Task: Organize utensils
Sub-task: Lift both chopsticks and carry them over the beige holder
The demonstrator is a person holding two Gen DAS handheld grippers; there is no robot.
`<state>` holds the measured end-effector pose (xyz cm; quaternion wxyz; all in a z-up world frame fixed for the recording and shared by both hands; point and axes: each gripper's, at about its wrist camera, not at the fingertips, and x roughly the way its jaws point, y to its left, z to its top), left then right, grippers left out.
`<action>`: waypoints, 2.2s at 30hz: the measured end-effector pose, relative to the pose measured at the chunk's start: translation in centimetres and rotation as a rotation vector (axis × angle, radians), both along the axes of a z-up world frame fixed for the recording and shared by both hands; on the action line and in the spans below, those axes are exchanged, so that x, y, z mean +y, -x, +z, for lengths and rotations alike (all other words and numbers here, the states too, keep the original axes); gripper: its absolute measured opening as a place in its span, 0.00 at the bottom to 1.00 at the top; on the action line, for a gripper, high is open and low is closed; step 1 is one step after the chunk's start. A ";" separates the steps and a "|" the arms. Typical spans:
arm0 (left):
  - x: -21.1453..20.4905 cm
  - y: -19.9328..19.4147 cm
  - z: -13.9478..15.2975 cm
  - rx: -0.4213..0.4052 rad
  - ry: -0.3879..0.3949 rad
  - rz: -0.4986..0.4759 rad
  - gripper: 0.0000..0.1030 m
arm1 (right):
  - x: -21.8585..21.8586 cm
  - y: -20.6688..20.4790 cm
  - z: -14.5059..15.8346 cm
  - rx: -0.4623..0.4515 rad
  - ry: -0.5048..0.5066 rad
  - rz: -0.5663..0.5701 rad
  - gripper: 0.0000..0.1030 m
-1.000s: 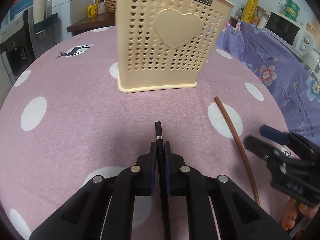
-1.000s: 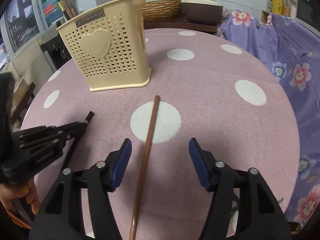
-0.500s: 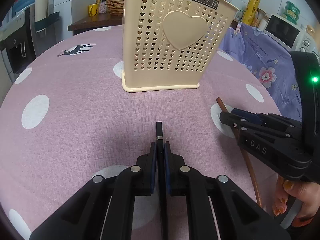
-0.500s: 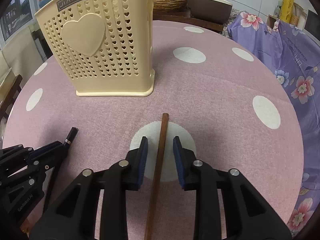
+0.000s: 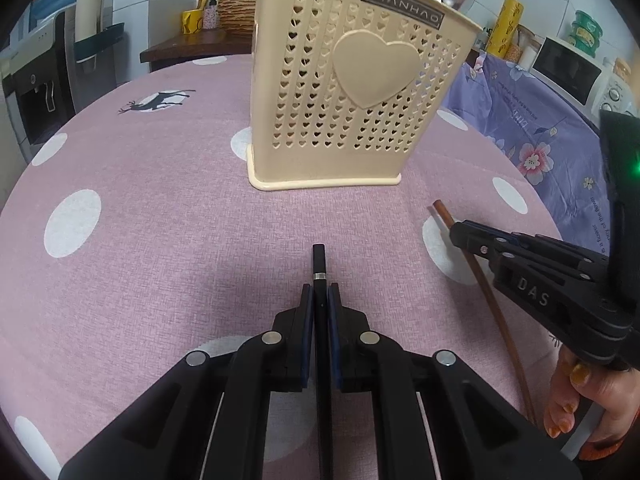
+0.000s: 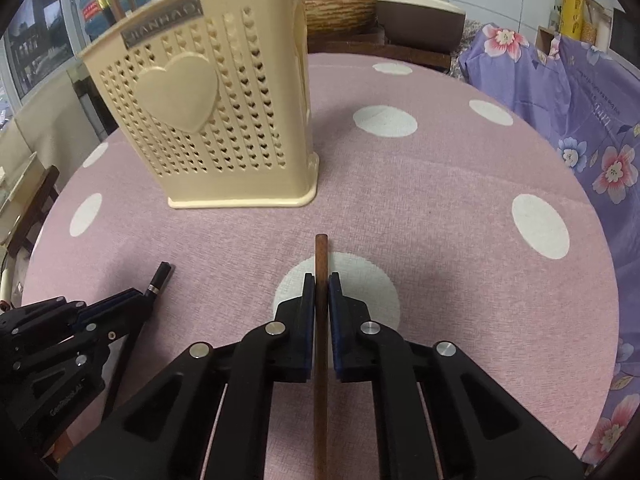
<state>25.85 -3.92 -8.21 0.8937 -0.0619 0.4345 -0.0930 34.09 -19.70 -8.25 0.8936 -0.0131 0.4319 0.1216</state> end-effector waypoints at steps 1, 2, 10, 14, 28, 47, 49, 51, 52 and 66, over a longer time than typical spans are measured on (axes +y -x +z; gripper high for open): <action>0.1 0.1 0.3 -0.008 0.005 0.002 0.08 | -0.1 0.2 0.3 -0.009 -0.007 0.002 0.08; 0.3 0.2 0.6 -0.015 0.012 0.004 0.08 | -0.2 0.5 0.9 -0.022 -0.021 0.003 0.08; 1.4 2.3 5.0 -0.110 0.075 0.003 0.08 | -2.3 2.8 5.7 -0.096 -0.175 0.018 0.08; 2.6 4.2 8.1 -0.186 0.106 0.017 0.08 | -3.5 4.9 8.6 -0.161 -0.216 0.025 0.07; 3.8 7.7 14.3 -0.370 0.114 0.032 0.08 | -5.2 10.2 15.7 -0.314 -0.251 0.068 0.07; 3.6 6.2 18.7 -0.456 0.109 -0.007 0.08 | -3.6 8.8 19.2 -0.344 -0.254 0.137 0.07; 3.6 5.2 20.4 -0.461 0.127 -0.025 0.08 | -3.1 7.7 21.1 -0.363 -0.258 0.151 0.07; 3.8 4.3 22.5 -0.481 0.140 -0.025 0.08 | -2.7 6.6 23.2 -0.387 -0.270 0.147 0.07; 3.9 3.8 23.8 -0.499 0.141 -0.023 0.08 | -2.5 6.0 24.3 -0.399 -0.277 0.145 0.07; 2.4 -3.5 26.7 -0.568 0.072 0.084 0.08 | 1.3 -1.5 28.2 -0.563 -0.239 0.047 0.08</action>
